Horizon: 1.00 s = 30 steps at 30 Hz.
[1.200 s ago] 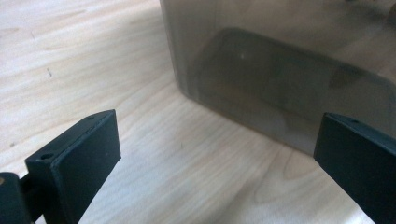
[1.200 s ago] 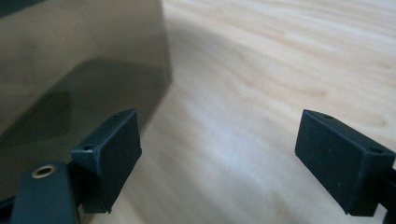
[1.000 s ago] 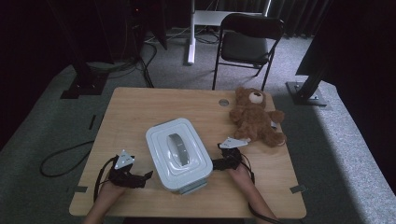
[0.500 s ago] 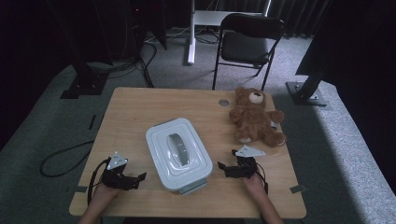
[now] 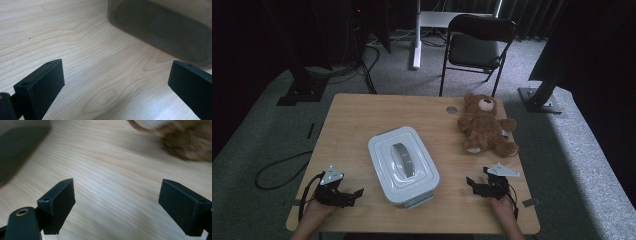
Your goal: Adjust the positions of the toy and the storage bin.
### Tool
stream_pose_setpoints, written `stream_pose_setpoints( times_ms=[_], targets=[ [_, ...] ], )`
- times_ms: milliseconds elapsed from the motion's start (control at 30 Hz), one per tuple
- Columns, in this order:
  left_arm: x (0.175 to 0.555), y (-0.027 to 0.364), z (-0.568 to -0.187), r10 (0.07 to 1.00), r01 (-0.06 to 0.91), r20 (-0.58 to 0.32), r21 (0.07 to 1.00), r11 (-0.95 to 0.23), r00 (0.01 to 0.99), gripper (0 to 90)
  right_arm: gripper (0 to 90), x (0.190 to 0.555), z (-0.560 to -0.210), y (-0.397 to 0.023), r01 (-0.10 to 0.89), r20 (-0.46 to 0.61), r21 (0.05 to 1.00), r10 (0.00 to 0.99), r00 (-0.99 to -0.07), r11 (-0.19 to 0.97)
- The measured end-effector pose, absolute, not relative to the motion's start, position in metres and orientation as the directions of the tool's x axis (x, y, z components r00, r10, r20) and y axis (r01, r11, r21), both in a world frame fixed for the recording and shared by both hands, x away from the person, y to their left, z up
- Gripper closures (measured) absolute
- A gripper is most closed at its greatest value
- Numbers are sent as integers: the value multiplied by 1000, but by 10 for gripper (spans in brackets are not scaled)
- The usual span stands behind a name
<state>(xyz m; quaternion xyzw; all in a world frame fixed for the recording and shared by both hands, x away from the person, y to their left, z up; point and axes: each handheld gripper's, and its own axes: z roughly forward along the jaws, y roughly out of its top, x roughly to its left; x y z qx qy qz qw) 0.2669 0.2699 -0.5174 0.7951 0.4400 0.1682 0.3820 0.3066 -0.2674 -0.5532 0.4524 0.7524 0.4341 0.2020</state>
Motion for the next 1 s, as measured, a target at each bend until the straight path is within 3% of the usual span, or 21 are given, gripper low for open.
stream_pose_setpoints(
  times_ms=[800,1000],
  targets=[
    [254,272,-481,820,527,-50,788,-319,570,13,130,299,-559,-297,585,62,797,944,-325,149],
    [252,267,-466,809,509,-35,793,-335,587,14,130,301,-559,-298,610,71,779,946,-317,146]
  ],
)
